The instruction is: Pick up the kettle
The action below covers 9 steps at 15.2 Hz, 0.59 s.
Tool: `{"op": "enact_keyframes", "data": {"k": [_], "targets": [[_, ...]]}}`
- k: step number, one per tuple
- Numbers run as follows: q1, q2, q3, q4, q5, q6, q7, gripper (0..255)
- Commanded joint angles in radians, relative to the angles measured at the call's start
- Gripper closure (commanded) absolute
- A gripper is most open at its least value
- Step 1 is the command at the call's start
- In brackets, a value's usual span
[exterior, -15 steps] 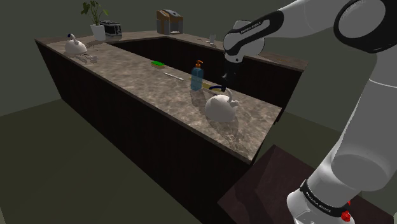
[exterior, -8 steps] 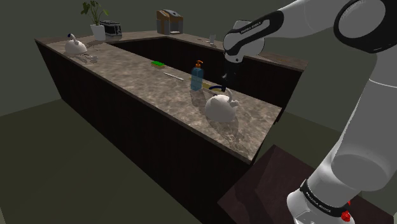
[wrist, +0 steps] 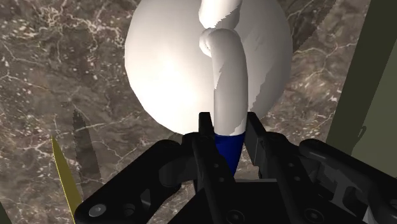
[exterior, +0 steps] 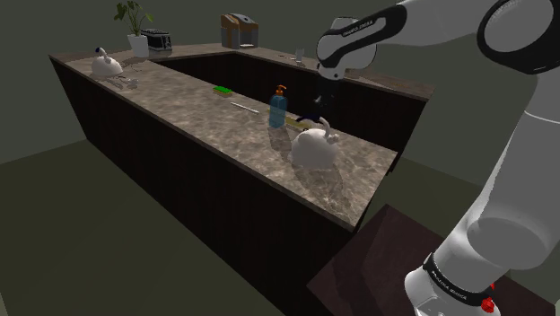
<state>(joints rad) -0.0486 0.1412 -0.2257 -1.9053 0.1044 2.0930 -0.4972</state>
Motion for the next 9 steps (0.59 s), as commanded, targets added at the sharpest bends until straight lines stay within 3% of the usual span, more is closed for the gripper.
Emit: {"op": "enact_keyframes", "data": {"k": [1, 9], "targets": [[0.000, -0.013, -0.001, 0.013, -0.004, -0.024, 0.003, 255], [0.001, -0.036, -0.002, 0.082, -0.014, -0.114, 0.014, 255]]}}
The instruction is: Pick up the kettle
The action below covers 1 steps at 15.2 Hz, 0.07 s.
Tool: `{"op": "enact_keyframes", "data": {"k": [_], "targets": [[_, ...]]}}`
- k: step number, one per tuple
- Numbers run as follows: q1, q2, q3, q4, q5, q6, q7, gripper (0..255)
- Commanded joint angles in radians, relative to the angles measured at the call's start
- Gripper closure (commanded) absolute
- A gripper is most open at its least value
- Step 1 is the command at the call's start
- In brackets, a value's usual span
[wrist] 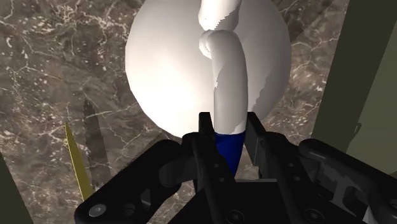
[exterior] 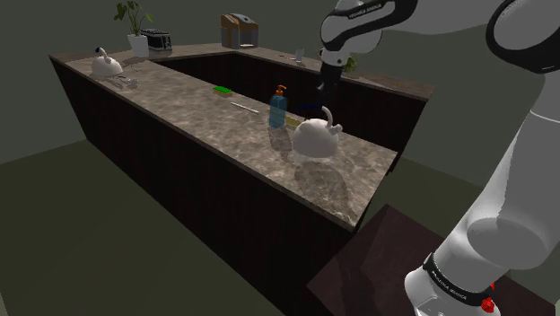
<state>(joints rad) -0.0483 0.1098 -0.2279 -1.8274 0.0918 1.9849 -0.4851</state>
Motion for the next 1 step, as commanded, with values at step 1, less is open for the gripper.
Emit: {"op": "enact_keyframes", "data": {"k": [1], "targets": [[0.000, -0.005, 0.000, 0.004, -0.001, -0.006, 0.001, 255]]}}
